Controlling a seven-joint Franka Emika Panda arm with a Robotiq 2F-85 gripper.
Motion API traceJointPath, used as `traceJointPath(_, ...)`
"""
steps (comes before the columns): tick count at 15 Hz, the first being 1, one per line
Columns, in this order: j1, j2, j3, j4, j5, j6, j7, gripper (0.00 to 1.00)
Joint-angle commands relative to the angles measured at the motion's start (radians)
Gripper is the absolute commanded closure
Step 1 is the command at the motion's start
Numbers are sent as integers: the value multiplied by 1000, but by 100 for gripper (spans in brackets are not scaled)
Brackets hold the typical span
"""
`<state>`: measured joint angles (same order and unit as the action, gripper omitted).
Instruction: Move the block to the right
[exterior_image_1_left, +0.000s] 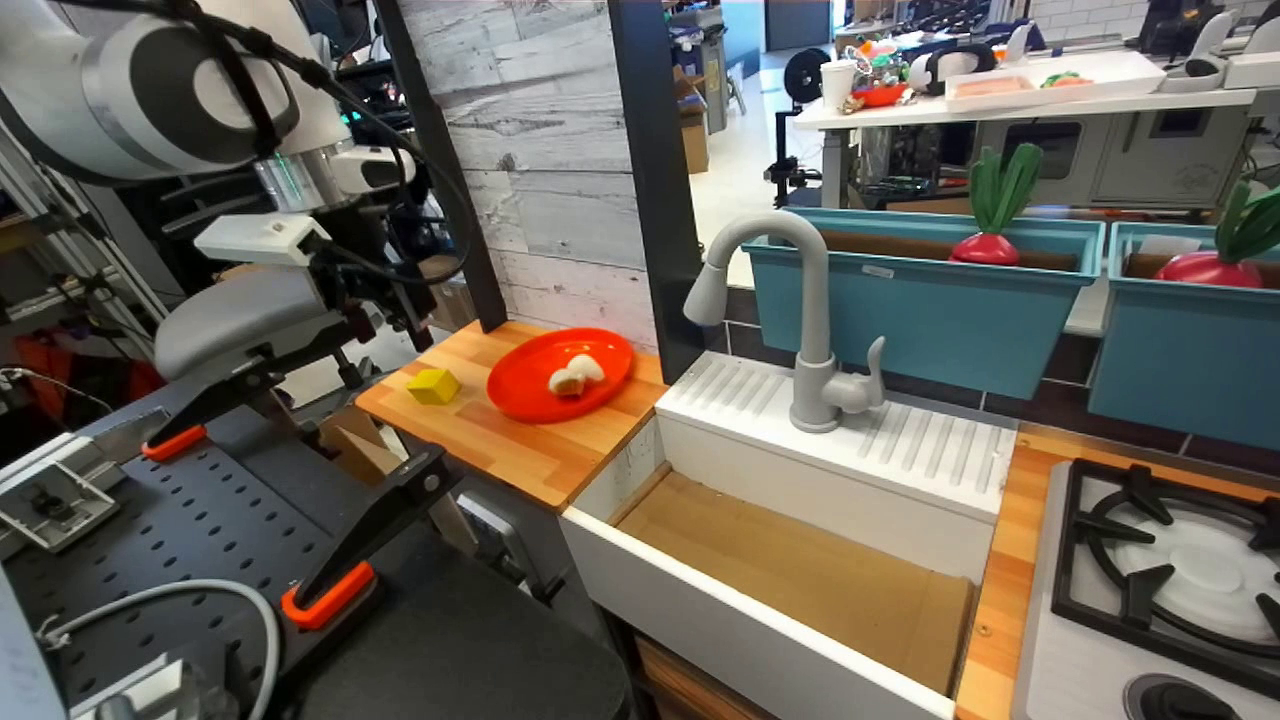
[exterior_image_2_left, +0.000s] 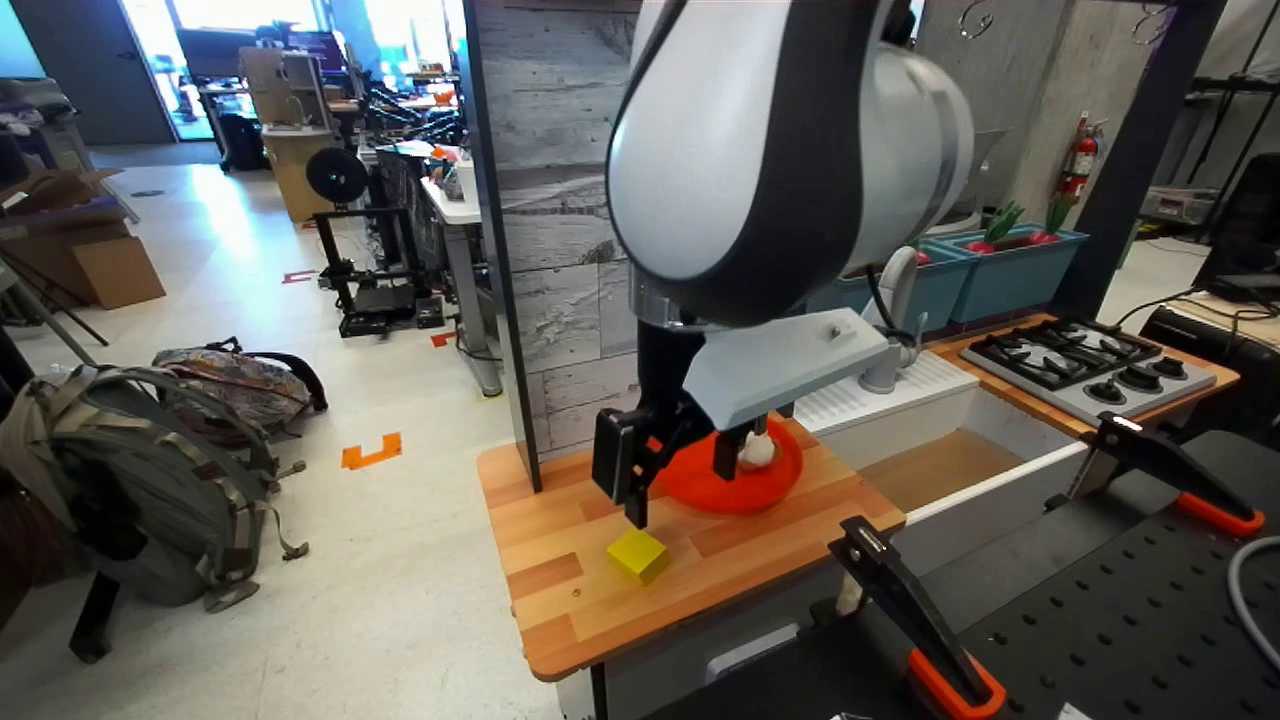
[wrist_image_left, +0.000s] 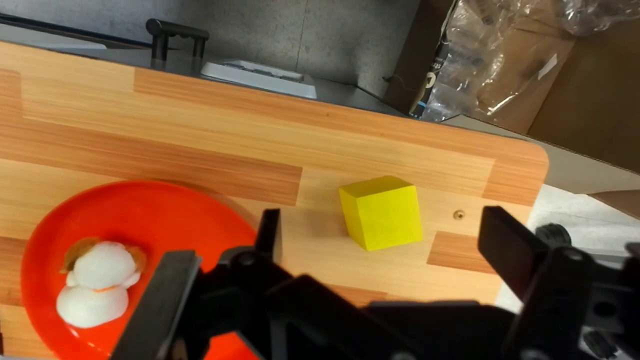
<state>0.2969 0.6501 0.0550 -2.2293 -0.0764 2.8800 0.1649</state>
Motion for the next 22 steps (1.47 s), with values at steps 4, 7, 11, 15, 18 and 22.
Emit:
traceJointPath(4,106,188,-77,191,8,-38,87,0)
traceJointPath(7,125,239,-82,245,9,-57,105,0)
traceJointPath(11,144,283,-94,299,2,-84,116,26)
traceJointPath(15,155,299,-102,325,-6,-112,115,58)
traceJointPath(18,152,276,-95,306,-10,-109,105,79)
traceJointPath(22,165,186,-99,214,-35,-82,96,83)
